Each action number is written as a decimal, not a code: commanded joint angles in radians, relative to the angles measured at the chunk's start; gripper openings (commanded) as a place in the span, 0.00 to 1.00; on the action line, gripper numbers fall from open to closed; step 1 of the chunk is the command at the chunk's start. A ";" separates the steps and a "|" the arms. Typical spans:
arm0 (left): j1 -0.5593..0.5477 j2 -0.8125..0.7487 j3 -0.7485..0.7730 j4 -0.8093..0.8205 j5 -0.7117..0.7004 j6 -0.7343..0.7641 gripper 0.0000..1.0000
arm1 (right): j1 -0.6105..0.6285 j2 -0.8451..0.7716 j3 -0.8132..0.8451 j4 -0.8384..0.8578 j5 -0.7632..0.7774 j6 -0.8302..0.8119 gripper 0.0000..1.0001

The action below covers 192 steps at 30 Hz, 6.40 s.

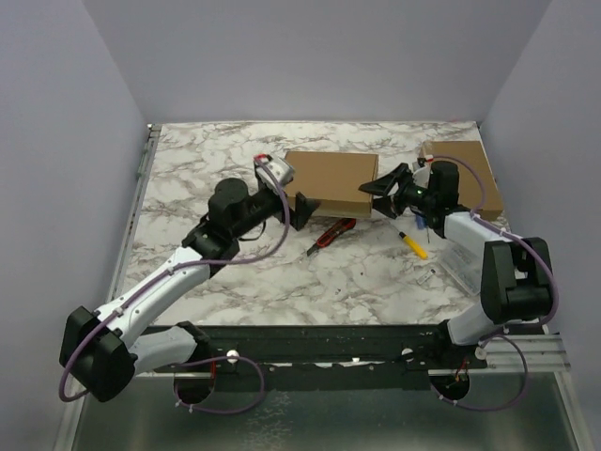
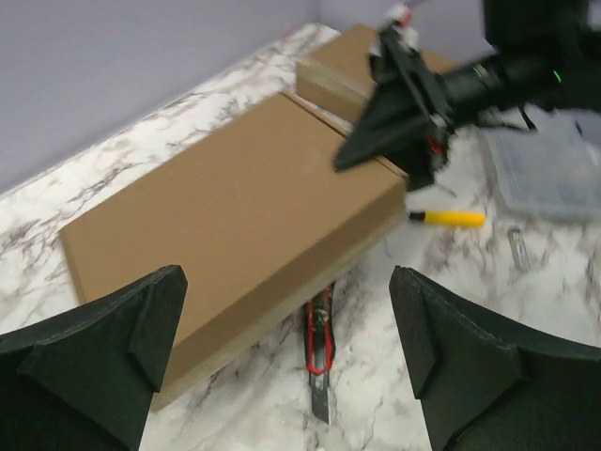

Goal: Unpack the express box
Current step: Pick up the express box from the center of the board, then place the express box at the center of the board.

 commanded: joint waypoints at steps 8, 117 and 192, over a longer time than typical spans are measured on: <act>-0.290 -0.083 -0.173 0.011 -0.291 0.598 0.99 | 0.131 0.033 0.068 0.000 -0.021 0.093 0.31; -0.412 0.088 -0.087 0.044 -0.806 0.691 0.32 | 0.278 -0.284 0.275 -0.600 0.302 -0.187 1.00; 0.301 0.039 -0.239 -0.214 -0.175 -0.928 0.99 | 0.518 0.272 0.470 -0.734 0.949 -0.249 1.00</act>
